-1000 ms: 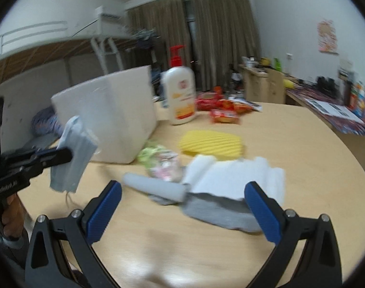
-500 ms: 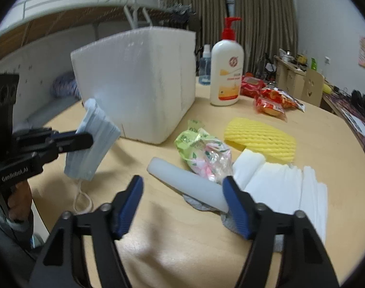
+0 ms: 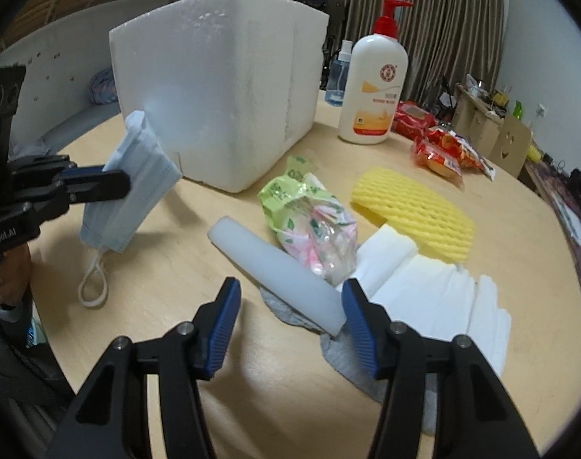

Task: Organize soft objects
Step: 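Close the right gripper on the white foam tube and lift it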

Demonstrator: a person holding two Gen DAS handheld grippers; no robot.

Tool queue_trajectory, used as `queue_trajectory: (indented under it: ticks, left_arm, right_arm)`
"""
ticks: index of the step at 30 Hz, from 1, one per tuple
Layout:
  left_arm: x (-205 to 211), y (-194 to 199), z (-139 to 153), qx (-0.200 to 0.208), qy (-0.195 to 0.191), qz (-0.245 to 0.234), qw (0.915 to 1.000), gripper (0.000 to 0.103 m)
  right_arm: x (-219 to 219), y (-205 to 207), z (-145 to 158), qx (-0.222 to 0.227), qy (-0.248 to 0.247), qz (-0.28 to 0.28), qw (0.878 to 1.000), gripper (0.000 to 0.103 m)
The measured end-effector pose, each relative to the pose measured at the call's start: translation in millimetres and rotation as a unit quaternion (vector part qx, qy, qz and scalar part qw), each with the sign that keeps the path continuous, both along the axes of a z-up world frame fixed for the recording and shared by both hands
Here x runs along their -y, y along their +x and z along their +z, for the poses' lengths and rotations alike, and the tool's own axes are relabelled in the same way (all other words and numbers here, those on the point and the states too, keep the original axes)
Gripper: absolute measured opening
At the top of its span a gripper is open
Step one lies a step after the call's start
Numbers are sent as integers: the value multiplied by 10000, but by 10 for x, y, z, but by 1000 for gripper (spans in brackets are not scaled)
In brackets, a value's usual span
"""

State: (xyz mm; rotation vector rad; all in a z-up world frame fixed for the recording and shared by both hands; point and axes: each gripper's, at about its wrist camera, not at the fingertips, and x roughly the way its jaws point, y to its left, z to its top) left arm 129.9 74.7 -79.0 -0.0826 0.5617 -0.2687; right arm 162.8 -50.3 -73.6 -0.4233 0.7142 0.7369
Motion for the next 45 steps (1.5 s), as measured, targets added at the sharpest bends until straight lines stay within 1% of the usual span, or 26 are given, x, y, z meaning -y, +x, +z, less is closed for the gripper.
queue_trajectory:
  ticks: [1,2,5,7,10,14,16,17,18,20,21,24,29,30,31,32,33,34,35,37,38,43,45]
  left_arm:
    - [9,1,-1,0,12,-12,10000,4]
    - [26,5,-8,-9,24,-20,10000,4]
    - [57,24,-20,-42,41,-56,10000,4]
    - [58,24,-22,-28,33,-41,10000,4]
    - [55,26,-17,-19,0,-33,10000,4]
    - [56,31,-17,-28,12,-54,10000,4]
    - [52,29,-15,-19,9,-53,10000,4]
    - [54,32,-16,-24,9,-46,10000,4]
    - [53,33,-18,-27,11,-44,10000,4]
    - [53,32,-16,-23,8,-37,10000,4]
    - [52,28,-19,-18,6,-38,10000,4]
    - [58,27,-14,-10,-16,-30,10000,4]
    - [55,26,-16,2,-37,-26,10000,4]
    - [52,20,-14,15,-33,-31,10000,4]
    - [50,17,-13,21,-40,-31,10000,4]
    - [47,17,-15,21,-47,-26,10000,4]
    - [44,19,-15,18,-51,-24,10000,4]
    - [43,21,-17,14,-47,-23,10000,4]
    - [43,20,-19,9,-38,-20,10000,4]
    - [53,18,-15,21,-32,-30,10000,4]
    - [61,19,-13,32,-25,-37,10000,4]
    - [56,25,-24,41,-56,-18,10000,4]
    - [51,28,-28,39,-66,-22,10000,4]
  right_arm:
    - [19,-4,12,98,-11,-12,10000,60]
    - [32,11,21,106,-18,-24,9999,60]
    - [56,100,15,-60,-52,-18,10000,60]
    - [30,85,-3,-171,-99,117,9997,60]
    - [-13,-46,-10,-238,-123,357,9990,60]
    - [-39,-252,49,-315,49,613,9976,60]
    - [-69,-393,76,-383,154,890,9952,60]
    - [-99,-461,77,-393,166,1031,9938,60]
    - [-136,-517,74,-285,114,1091,9936,60]
    - [-184,-532,76,60,-75,920,9957,60]
    - [-187,-504,73,77,-97,861,9962,60]
    - [-200,-397,39,-88,-85,758,9970,60]
    - [-284,-430,-25,-237,-99,924,9954,60]
    - [-299,-421,-40,-252,-122,899,9956,56]
    - [-304,-417,-46,-267,-115,881,9957,50]
    - [-309,-405,-56,-286,-117,850,9959,37]
    - [-305,-392,-61,-282,-143,776,9965,32]
    - [-288,-418,-52,-276,-142,751,9967,32]
    - [-280,-402,-52,-307,-136,746,9966,28]
    - [-266,-339,-53,-389,-106,609,9973,28]
    - [-261,-324,-55,-355,-144,578,9976,28]
    - [-298,-273,-89,-393,-216,635,9970,28]
    - [-329,-277,-81,-344,-242,682,9968,28]
